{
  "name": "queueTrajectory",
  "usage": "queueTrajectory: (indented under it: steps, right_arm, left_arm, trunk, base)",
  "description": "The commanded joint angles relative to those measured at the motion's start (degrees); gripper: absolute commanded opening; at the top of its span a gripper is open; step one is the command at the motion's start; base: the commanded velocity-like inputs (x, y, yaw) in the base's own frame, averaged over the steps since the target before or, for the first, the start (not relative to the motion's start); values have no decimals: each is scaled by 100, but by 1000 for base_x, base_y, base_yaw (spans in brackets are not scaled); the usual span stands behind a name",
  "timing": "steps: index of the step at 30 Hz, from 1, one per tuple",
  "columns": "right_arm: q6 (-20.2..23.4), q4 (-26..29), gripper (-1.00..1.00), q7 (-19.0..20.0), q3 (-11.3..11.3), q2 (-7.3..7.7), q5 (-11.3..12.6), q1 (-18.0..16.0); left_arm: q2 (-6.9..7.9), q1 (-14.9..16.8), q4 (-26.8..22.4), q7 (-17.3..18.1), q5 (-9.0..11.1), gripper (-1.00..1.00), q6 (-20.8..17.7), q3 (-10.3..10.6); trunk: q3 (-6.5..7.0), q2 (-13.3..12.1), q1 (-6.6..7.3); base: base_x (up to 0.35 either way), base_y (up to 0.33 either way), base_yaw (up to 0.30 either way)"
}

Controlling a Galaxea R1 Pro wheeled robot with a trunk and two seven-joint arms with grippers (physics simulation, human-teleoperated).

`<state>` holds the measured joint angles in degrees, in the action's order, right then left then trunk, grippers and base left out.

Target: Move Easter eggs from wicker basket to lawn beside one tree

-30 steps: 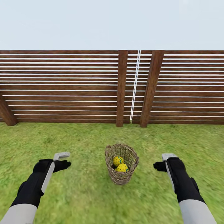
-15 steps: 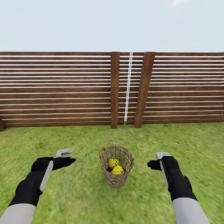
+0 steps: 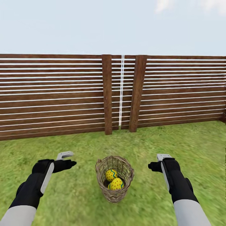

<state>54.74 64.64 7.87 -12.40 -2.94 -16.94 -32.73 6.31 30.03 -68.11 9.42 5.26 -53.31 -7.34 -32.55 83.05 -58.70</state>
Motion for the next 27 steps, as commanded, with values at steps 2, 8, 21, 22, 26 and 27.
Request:
queueTrajectory:
  steps: [2, 8, 21, 22, 26, 27]
  right_arm:
    - [19, 6, 100, 57, -20, -38, -59, -6]
    - [3, -209, 100, 57, -25, -64, -59, -5]
    - [-308, -912, 100, 52, -36, -66, -65, -6]
    - [-308, -914, 100, 53, -35, -66, -68, -4]
    - [-313, -920, 100, 56, -34, -66, -72, -5]
    - [-314, -924, 100, 56, -36, -66, -72, -6]
  left_arm:
    - [2, 2, 114, -17, 42, 100, -34, -5]
    - [5, 2, 225, -19, 37, 100, -51, 63]
    - [-41, 98, 1380, -12, 44, 100, -391, 796]
    - [-44, 98, 1450, -11, 45, 100, -387, 800]
    - [-43, 99, 1574, -11, 45, 100, -384, 810]
    - [-42, 99, 1586, -11, 43, 100, -383, 811]
  trunk:
    - [9, 3, -3]
    - [51, 3, -3]
    - [133, 3, -3]
    - [134, 3, -3]
    - [136, 3, -3]
    - [136, 3, -3]
  base:
    - [288, 211, -216]
    - [289, 199, -218]
    - [318, 10, -192]
    - [322, 0, -39]
    - [322, 0, -15]
    - [322, 0, -4]
